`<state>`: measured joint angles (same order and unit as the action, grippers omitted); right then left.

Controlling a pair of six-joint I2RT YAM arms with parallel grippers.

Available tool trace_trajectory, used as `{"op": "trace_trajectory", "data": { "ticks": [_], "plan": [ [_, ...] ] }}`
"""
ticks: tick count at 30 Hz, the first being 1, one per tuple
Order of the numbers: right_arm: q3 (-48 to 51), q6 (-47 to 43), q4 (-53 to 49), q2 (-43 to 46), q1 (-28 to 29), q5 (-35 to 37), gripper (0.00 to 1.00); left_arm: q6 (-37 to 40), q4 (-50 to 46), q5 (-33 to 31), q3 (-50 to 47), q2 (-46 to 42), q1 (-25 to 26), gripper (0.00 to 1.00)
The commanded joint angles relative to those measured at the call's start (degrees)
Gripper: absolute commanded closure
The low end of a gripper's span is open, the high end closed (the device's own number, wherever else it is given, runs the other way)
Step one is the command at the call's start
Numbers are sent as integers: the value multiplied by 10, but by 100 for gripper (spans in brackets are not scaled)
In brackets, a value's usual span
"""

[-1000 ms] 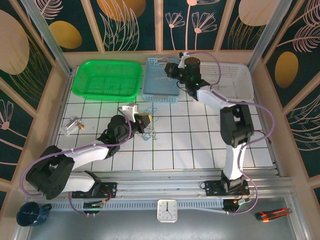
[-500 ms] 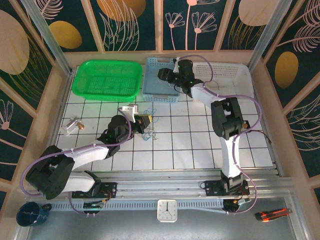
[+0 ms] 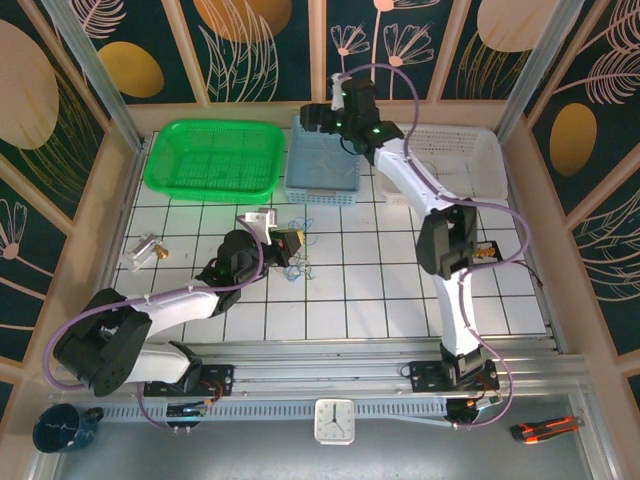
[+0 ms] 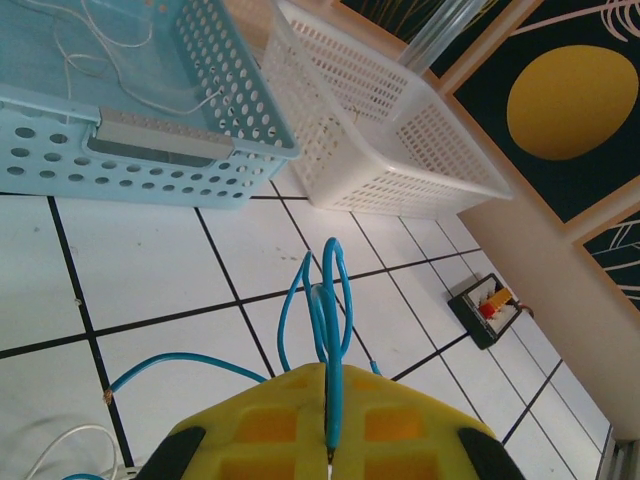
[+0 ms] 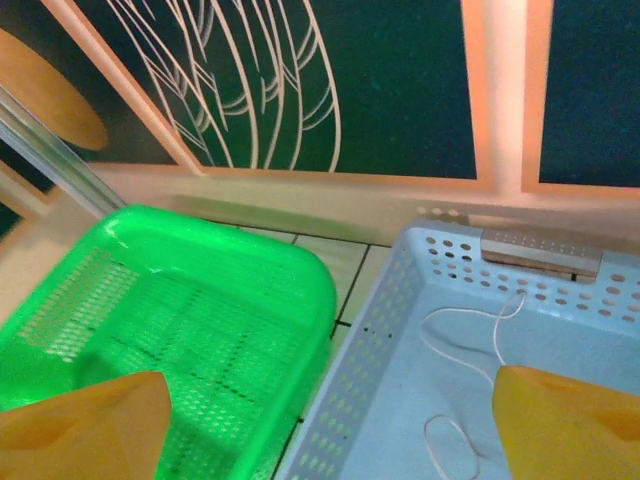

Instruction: Untangle the cables

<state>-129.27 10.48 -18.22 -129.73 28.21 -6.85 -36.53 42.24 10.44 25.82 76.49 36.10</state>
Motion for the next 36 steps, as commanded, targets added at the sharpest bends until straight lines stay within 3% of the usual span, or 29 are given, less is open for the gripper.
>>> {"op": "trace_trajectory", "data": {
  "ticks": [1, 3, 4, 9, 23, 36],
  "plan": [
    [-118, -45, -204, -110, -2, 47, 14, -15, 23, 10, 15, 8, -2, 100],
    [-179, -42, -261, -148, -7, 70, 14, -15, 21, 12, 18, 9, -2, 100],
    [-158, -40, -256, -136, -7, 72, 14, -15, 21, 13, 19, 9, -2, 100],
    [126, 16, -37, 44, -14, -4, 14, -13, 27, 11, 13, 0, -2, 100],
    [382, 146, 184, 295, -16, -148, 19, -22, 83, 19, -1, -3, -2, 100],
    [749, 254, 381, 558, -2, -212, 30, -93, 250, 31, -31, -6, -2, 100]
  ]
}}
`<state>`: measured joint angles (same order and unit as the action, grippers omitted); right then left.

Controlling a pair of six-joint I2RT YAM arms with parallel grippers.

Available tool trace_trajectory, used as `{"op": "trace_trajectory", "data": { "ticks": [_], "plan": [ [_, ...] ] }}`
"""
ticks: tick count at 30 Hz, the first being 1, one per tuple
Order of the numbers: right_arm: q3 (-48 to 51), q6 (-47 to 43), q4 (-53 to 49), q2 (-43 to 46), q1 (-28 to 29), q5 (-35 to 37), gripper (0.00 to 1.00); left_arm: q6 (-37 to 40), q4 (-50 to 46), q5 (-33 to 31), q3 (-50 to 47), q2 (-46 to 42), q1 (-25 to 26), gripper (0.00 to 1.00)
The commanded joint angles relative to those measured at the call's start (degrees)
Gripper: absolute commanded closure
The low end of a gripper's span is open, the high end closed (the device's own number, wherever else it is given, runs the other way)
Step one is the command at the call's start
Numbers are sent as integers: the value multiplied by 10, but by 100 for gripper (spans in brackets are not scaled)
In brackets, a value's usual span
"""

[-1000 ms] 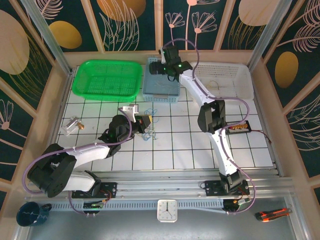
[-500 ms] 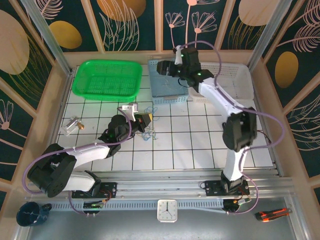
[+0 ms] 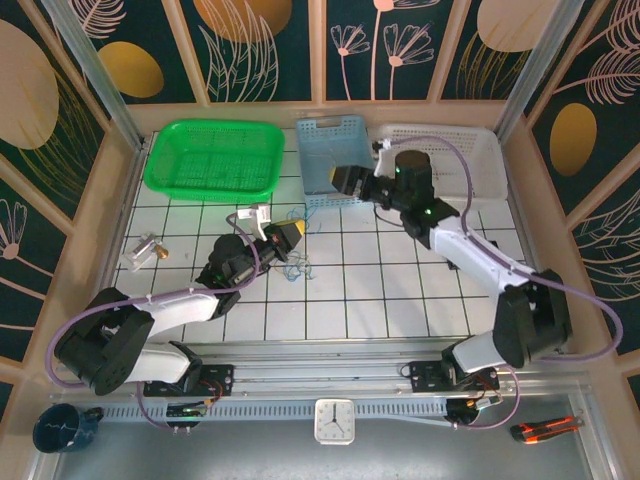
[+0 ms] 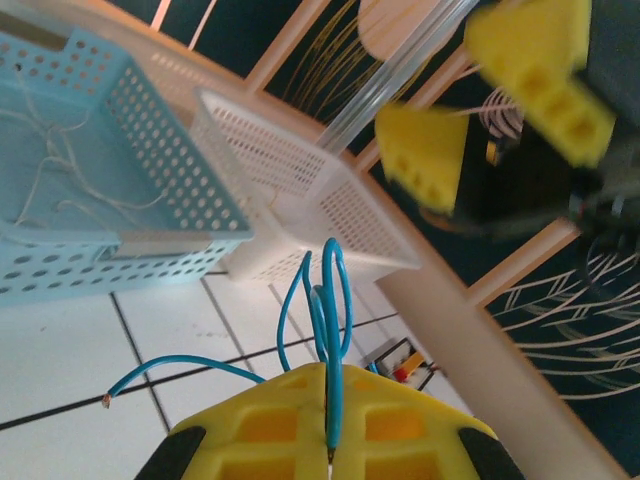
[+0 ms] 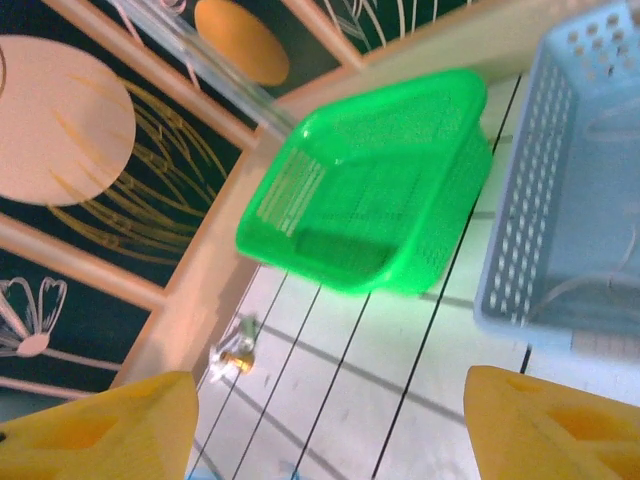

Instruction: Untangle the cables

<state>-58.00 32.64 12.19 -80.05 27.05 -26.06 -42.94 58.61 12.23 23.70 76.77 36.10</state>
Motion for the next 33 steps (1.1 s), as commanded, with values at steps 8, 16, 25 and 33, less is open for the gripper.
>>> {"op": "trace_trajectory", "data": {
  "ticks": [8, 16, 25, 33],
  "plan": [
    [159, 113, 174, 120, 71, 26, 28, -37, 105, 7, 0, -24, -2, 100],
    [165, 153, 247, 66, 113, 29, 35, -36, 99, 6, 12, -25, -2, 100],
    [167, 169, 270, 30, 121, 28, 57, -36, 101, 6, 12, -26, -2, 100],
    [173, 180, 288, 12, 128, 25, 77, -37, 105, -1, 8, -28, -2, 100]
  ]
}}
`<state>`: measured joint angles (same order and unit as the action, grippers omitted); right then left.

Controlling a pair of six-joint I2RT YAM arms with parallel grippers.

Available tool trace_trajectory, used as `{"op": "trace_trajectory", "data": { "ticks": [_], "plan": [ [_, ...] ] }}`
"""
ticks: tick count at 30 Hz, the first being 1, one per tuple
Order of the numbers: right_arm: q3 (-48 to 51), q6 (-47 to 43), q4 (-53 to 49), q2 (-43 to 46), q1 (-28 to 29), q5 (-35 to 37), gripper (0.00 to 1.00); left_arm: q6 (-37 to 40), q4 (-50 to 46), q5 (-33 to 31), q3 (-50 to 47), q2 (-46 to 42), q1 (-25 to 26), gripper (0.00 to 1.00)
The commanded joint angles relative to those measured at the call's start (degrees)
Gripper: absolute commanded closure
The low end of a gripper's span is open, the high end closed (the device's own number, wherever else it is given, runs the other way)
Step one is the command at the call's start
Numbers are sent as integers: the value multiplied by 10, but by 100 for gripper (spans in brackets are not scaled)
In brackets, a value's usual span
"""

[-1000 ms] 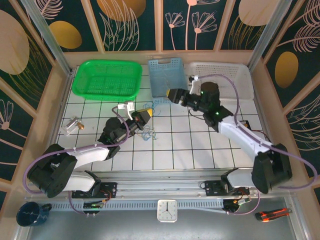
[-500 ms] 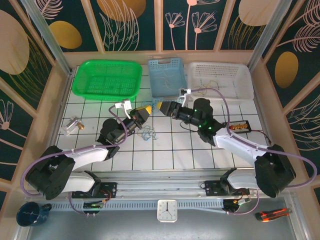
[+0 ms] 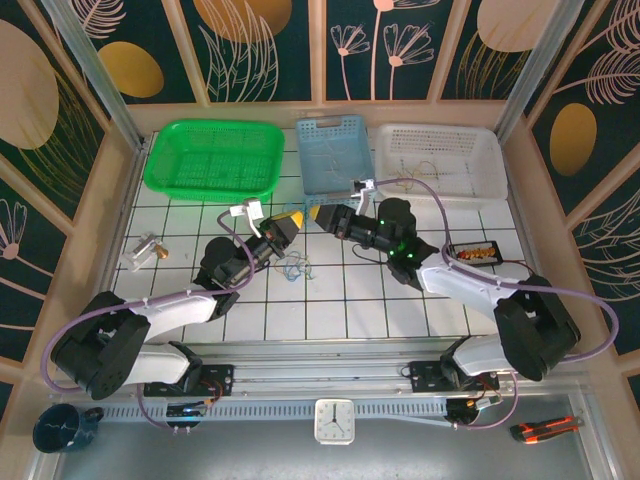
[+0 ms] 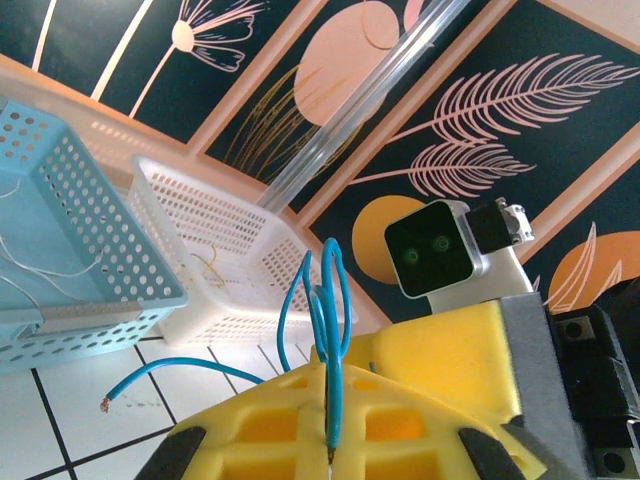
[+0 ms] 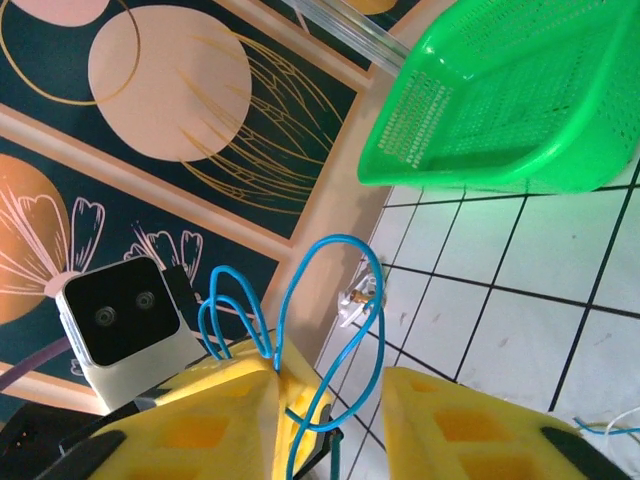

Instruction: Untangle the cables

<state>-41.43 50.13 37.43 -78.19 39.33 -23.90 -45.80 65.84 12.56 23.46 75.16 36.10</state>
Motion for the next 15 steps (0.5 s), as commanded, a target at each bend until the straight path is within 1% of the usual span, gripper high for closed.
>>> {"op": "trace_trajectory", "data": {
  "ticks": [1, 2, 3, 6, 9, 10, 11, 12, 13, 14, 15],
  "plan": [
    [6, 5, 38, -7, 5, 2, 85, -8, 32, -5, 11, -12, -2, 100],
    [6, 6, 37, -7, 5, 0, 96, -9, 33, -5, 10, -12, -2, 100],
    [7, 5, 36, -7, 6, 1, 100, -9, 33, -7, 9, -11, -2, 100],
    [5, -8, 17, 8, -2, 6, 100, -10, 30, -16, 4, -11, -2, 100],
    [4, -30, -29, 46, -27, 24, 100, -12, 27, -46, -14, -19, -2, 100],
    [5, -36, -45, 61, -39, 31, 100, -13, 24, -60, -21, -24, -2, 96],
    [6, -41, -65, 80, -54, 40, 100, -15, 19, -79, -30, -30, -2, 89],
    [8, -45, -82, 99, -70, 47, 100, -17, 12, -100, -39, -36, -2, 85],
    [10, -47, -92, 115, -76, 49, 100, -19, 7, -117, -47, -41, -2, 84],
    [11, -50, -104, 132, -100, 49, 100, -22, 7, -132, -57, -47, -3, 81],
    [9, -55, -118, 145, -113, 48, 100, -24, 8, -144, -66, -50, -3, 77]
  ]
}}
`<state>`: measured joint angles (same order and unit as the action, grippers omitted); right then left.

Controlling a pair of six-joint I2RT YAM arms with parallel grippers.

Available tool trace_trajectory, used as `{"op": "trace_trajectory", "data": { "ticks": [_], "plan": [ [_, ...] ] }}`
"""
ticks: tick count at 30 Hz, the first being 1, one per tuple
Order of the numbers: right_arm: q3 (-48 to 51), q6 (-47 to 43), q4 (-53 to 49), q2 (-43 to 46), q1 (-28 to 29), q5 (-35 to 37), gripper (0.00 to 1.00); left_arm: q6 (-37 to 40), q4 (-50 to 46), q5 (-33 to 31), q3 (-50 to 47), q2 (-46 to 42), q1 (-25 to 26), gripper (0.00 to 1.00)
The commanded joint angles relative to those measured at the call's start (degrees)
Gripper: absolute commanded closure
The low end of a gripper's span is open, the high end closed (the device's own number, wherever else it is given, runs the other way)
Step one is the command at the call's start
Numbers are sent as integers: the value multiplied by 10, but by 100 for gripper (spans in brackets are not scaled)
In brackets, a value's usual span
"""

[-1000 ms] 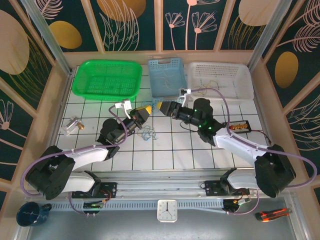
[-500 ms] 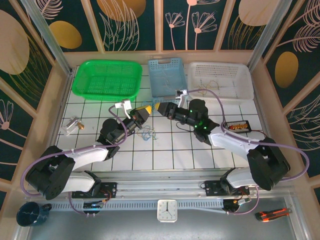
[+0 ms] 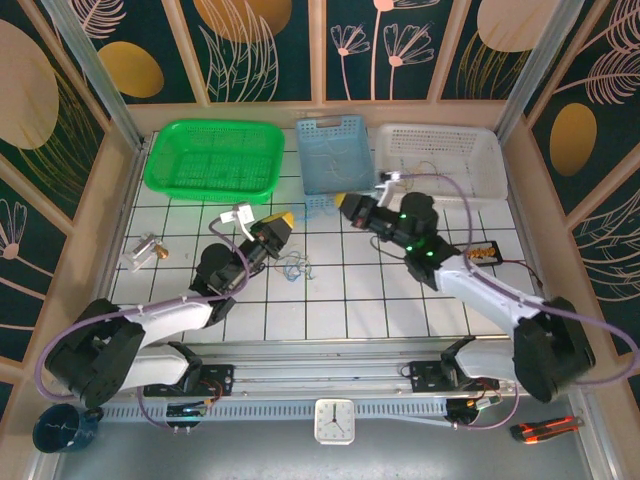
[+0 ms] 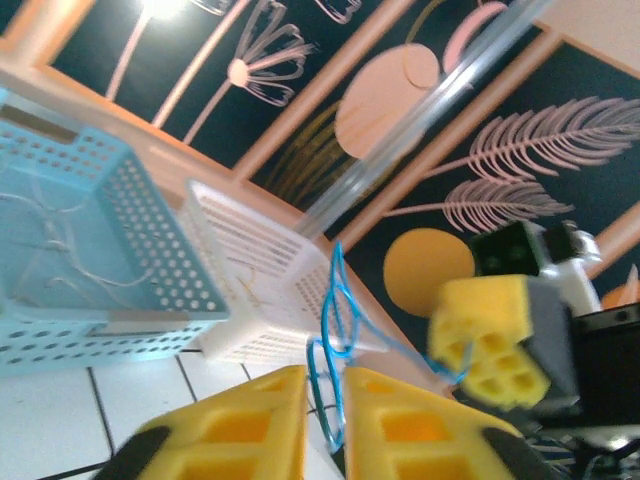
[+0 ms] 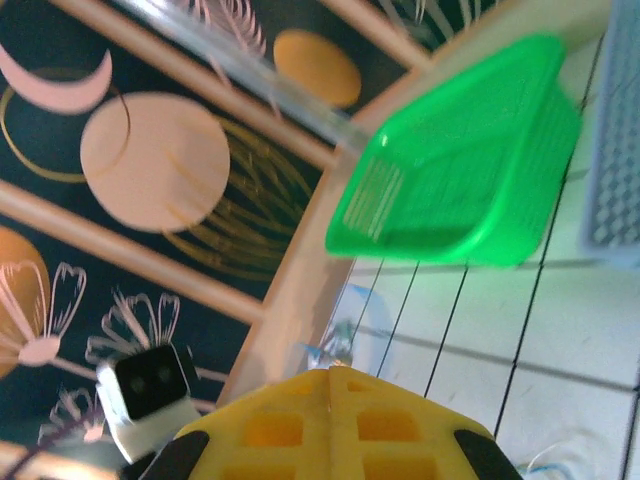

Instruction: Untangle the cables

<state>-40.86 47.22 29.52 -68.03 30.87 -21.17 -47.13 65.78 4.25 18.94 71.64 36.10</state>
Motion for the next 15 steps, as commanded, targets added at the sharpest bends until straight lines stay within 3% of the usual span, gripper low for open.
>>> {"op": "trace_trajectory", "data": {
  "ticks": [1, 7, 15],
  "plan": [
    [1, -30, -53, 53, -36, 21, 100, -13, 11, -68, -28, -17, -3, 75],
    [-28, -59, -112, 73, -49, 25, 100, -9, 10, -62, -39, -10, -5, 69],
    [-46, -63, -132, 74, -49, -1, 100, 63, -61, 73, 19, 12, -5, 48]
  ]
}}
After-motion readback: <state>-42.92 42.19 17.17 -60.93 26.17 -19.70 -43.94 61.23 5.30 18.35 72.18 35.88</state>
